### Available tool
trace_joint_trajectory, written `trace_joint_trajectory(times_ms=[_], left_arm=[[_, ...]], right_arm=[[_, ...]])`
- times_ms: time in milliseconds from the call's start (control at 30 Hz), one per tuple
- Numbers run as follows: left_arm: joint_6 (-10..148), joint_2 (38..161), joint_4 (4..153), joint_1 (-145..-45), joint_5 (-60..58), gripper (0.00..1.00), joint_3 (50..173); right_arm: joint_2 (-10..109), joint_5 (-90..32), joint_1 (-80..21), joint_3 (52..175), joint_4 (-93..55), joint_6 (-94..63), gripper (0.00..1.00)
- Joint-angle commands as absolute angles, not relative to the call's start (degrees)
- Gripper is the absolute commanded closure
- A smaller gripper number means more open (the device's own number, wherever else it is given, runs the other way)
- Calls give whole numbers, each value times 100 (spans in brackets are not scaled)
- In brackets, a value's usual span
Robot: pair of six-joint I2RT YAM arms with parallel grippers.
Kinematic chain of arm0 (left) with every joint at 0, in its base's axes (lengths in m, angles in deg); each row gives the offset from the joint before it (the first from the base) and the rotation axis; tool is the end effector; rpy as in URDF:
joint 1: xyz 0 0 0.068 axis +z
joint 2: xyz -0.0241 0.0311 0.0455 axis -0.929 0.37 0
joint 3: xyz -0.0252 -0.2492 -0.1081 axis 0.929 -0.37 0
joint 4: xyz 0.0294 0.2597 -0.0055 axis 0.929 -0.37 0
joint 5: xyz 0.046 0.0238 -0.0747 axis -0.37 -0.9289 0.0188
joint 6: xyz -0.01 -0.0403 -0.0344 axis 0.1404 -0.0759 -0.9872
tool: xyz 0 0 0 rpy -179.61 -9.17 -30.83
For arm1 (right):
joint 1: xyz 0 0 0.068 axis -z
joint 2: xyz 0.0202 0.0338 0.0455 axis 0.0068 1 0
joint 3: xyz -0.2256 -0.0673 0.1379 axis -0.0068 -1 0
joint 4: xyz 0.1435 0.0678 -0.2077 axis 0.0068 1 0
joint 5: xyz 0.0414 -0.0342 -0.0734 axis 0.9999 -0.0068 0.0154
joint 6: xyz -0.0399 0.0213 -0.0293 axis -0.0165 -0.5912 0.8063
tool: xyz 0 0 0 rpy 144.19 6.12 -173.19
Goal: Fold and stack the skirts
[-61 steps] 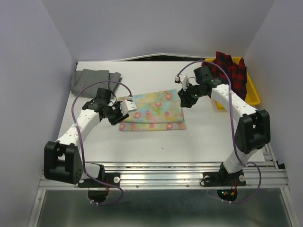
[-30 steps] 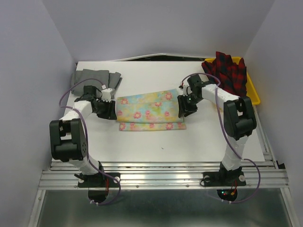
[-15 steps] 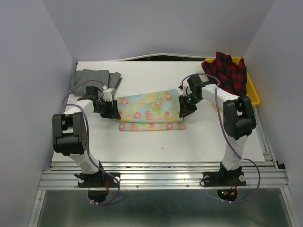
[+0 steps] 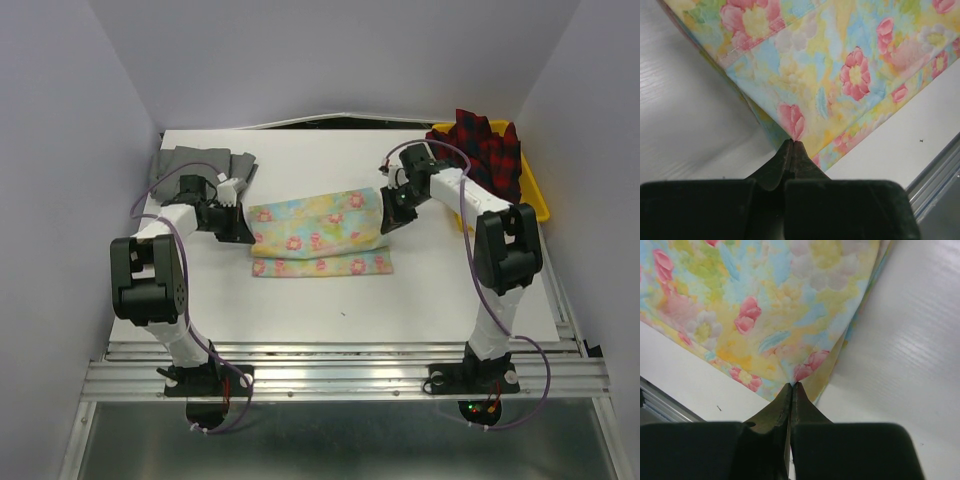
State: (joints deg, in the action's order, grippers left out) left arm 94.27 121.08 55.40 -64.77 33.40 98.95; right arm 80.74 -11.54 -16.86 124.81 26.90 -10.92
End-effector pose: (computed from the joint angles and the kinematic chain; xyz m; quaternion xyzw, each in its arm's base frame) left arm 0.3375 -0.0034 0.1907 0.1776 0.8833 -0.3065 0.3069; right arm 0.3794 0.1276 0.2070 -0.1546 0.9529 0.2332 0.1173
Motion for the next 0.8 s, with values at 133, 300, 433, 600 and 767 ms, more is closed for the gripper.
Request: trace_joint_trajectory(times_ms=[133,300,433,600,767], left_arm=[[9893,11646,4681,-6433,3799,100,10238],[10359,11619,4258,-6441,3598,100,10160],[10693,11795,4029,-6433,3448,100,9948],[10948,12006,4108,-6547,3237,100,9623],[11054,12182,4038,-6757,3123,99,9711]], right_arm=[[7680,-1120,-1639,12825,3263,-240,99],[7303,-1313,-1639,12002,3187,138,99],[7363,-1506,-1639,11464,3001,393,99],[7653,-1709,-1639,11015,2589,403,98],[7926,-1788,-1639,11155,2465,288,85]])
